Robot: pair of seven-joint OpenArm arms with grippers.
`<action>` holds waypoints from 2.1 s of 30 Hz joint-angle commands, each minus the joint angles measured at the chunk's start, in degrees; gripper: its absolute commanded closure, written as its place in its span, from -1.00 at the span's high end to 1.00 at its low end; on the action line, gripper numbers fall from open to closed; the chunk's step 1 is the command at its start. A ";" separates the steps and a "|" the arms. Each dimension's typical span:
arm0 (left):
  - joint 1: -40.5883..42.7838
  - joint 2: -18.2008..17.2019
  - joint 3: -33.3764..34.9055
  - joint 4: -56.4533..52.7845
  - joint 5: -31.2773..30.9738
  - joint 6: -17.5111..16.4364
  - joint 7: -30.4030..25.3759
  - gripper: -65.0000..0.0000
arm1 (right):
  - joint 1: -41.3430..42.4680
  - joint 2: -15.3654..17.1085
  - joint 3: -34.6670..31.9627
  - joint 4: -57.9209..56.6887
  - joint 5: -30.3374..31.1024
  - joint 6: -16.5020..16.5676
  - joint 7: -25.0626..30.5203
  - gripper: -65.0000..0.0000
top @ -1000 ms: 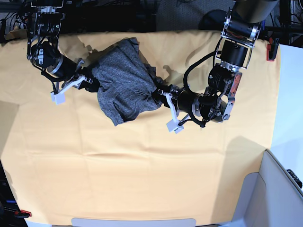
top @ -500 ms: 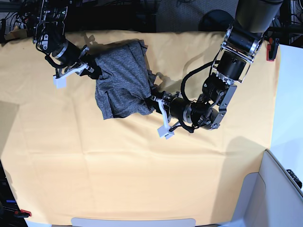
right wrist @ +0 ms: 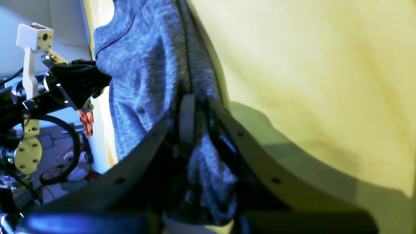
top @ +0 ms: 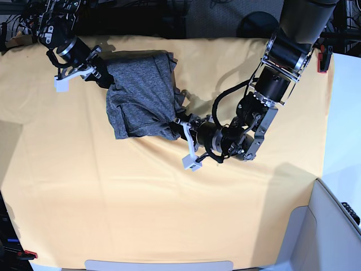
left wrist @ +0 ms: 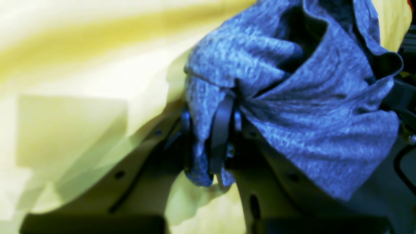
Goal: Fold the T-shirt properly
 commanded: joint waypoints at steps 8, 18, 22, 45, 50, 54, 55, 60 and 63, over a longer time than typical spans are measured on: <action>-1.51 3.25 0.04 0.67 -0.15 0.45 -1.25 -1.00 | 1.00 -5.99 0.05 -0.29 -9.87 -1.74 -1.37 -0.90; -1.77 3.25 -0.40 0.67 -0.15 0.45 -1.60 -1.00 | 1.18 -10.12 0.14 -0.64 -17.34 -1.74 -1.37 -0.90; -2.12 3.25 -0.49 0.67 -0.15 0.45 -2.30 -1.00 | 1.18 -10.65 0.14 -0.64 -17.34 -1.74 -1.37 -0.90; -3.53 3.34 -0.57 0.67 -0.15 0.54 -3.36 -1.00 | 3.20 -10.04 -1.71 -4.68 -17.34 -1.74 -1.72 -0.62; -3.53 3.16 -0.57 0.67 -0.15 0.54 -3.27 -0.73 | 3.20 -8.45 -3.38 -5.21 -16.99 -1.74 -1.72 -0.11; -3.53 3.08 -2.16 0.94 -0.15 0.54 -3.27 -0.28 | 3.20 -7.22 -3.02 -5.04 -16.64 -1.74 -1.72 -0.07; -3.44 3.08 -3.48 0.94 -0.15 0.54 -3.10 -0.22 | 3.11 -7.14 -2.76 -4.95 -16.20 -1.74 -1.72 -0.07; -3.70 2.90 -9.28 0.94 -0.15 0.54 -2.48 -0.18 | 1.53 -4.15 -2.67 0.50 -15.67 -1.74 -1.72 -0.07; -3.88 1.85 -10.86 1.02 -0.15 0.54 -1.51 -0.18 | 0.65 -2.39 -1.97 4.90 -15.67 -1.74 -1.72 -0.07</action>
